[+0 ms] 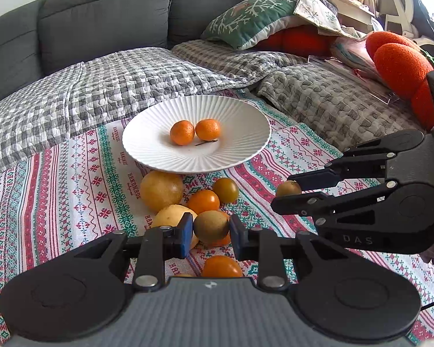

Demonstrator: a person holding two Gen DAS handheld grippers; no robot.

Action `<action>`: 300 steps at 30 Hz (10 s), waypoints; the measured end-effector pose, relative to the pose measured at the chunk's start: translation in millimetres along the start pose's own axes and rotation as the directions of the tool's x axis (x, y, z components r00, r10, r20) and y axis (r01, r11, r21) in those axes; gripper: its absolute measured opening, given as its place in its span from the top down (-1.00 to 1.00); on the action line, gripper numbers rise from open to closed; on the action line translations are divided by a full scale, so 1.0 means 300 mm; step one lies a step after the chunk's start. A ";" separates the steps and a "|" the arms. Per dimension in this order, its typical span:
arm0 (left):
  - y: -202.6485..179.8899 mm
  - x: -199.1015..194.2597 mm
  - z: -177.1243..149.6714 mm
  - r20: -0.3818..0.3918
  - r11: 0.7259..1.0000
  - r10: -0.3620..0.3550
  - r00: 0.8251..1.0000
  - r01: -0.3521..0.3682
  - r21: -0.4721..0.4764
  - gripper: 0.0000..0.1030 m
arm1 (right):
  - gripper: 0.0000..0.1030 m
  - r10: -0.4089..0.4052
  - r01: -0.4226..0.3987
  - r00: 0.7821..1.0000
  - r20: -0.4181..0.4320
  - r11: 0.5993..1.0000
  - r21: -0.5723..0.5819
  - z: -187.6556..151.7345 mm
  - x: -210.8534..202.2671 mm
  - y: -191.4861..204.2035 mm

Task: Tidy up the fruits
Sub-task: 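Carry both brown fruits onto the white plate and open both tools, then withdraw both tools from the plate back toward the fruit pile, then grasp a green tomato with the left tool while the right tool grasps an orange tomato, then carry both tomatoes onto the white plate and open both tools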

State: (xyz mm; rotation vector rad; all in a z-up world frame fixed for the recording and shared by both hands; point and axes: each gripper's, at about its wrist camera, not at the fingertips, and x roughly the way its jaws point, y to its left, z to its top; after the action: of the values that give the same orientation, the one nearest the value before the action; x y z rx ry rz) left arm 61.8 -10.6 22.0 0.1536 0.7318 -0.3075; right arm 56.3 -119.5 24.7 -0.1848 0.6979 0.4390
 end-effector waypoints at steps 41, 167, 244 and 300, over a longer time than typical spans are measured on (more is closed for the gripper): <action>0.059 0.281 0.199 -0.016 0.991 0.080 0.997 -0.081 -0.104 0.69 | 0.54 -0.091 0.084 0.995 0.048 0.986 0.144 0.147 0.131 -0.157; 0.203 -0.112 -0.248 -0.046 0.996 0.084 0.995 -0.085 -0.023 -0.06 | -0.76 0.103 -0.103 0.995 -0.010 0.986 -0.128 -0.100 0.040 0.220; 0.121 -0.075 -0.009 0.049 0.991 -0.012 0.999 0.018 -0.132 0.70 | 0.44 0.027 -0.034 0.993 0.111 0.997 0.062 0.070 -0.034 0.022; 0.065 0.350 0.213 0.005 0.999 0.000 1.000 0.000 -0.040 0.68 | 0.44 -0.004 -0.001 0.999 0.052 0.996 0.086 0.155 0.239 -0.227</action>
State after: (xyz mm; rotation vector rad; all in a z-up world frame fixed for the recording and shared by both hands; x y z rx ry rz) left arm 182.2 -31.3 -1.5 0.1150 0.7328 -0.2932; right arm 162.4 -142.5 14.1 -0.0926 0.6643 0.4103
